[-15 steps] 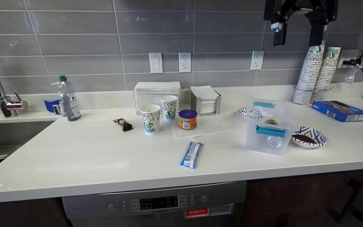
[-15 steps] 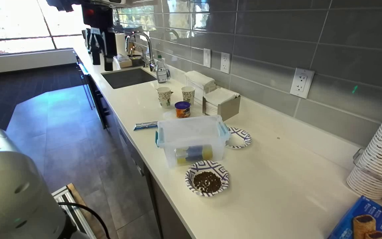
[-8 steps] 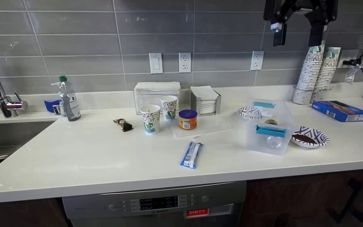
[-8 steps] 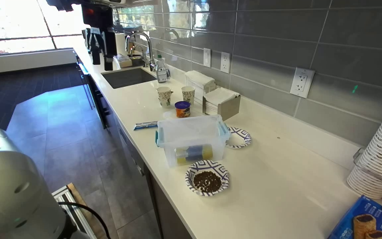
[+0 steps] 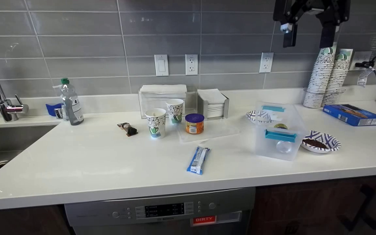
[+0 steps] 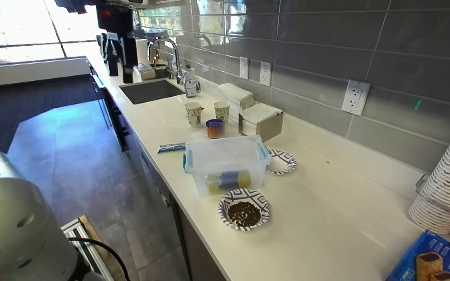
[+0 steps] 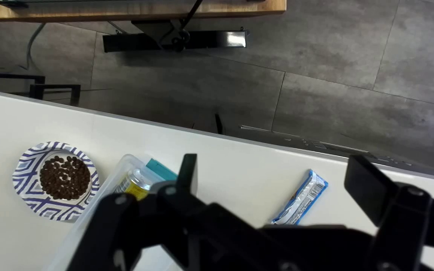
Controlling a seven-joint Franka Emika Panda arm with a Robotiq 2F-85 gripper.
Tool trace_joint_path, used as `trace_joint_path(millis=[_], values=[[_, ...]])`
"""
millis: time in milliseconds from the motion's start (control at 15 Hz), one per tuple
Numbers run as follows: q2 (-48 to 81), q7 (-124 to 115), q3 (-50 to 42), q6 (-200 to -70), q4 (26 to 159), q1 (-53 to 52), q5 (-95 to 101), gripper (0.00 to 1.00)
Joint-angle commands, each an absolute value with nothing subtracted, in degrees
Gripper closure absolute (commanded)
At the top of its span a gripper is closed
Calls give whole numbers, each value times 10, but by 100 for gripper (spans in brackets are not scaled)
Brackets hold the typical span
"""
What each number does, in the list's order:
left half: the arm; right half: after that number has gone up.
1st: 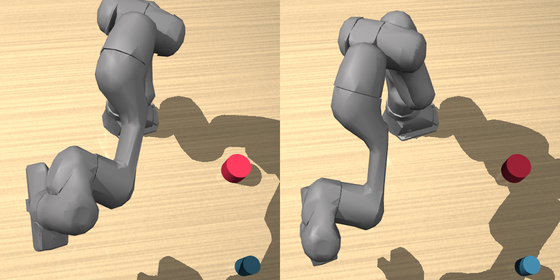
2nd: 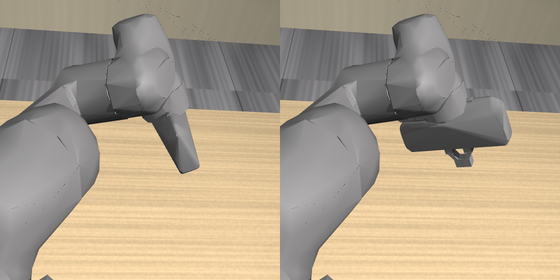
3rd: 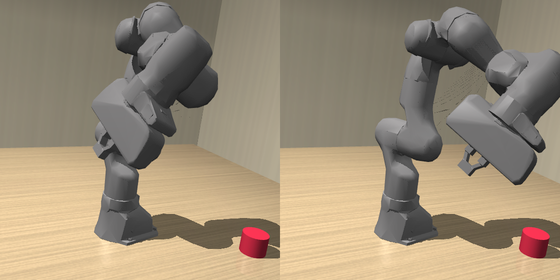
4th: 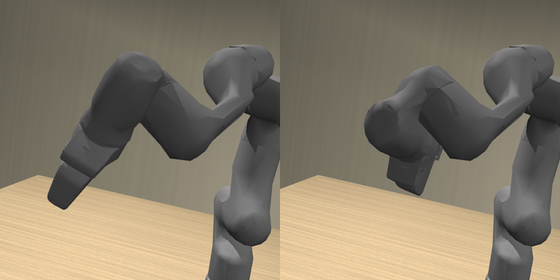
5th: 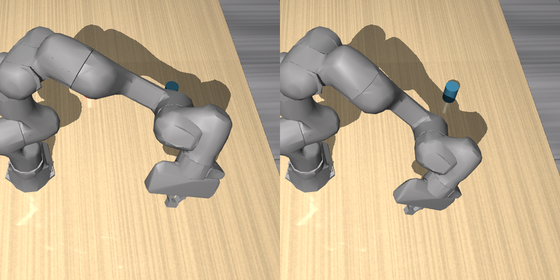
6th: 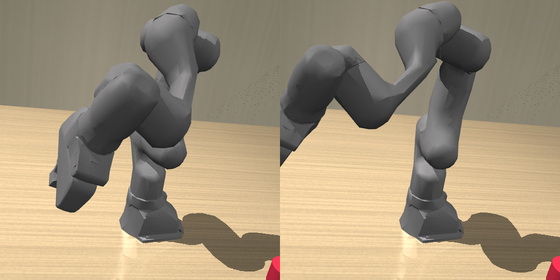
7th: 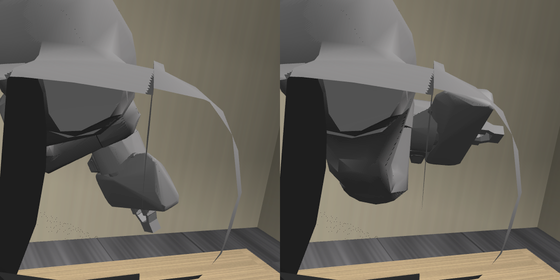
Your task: Pour the contents in the plate into the cup
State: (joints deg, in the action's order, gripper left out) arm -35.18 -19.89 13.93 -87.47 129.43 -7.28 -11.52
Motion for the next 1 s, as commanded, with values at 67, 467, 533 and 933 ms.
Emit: trace_joint_path(millis=[67, 467, 533, 933], values=[[-346, -156, 130, -918, 1299, -55, -60, 0], [-314, 10, 19, -1010, 1302, -18, 45, 0], [-295, 55, -9, -973, 1288, -13, 47, 0], [-224, 249, -114, -990, 1307, 22, 81, 0]])
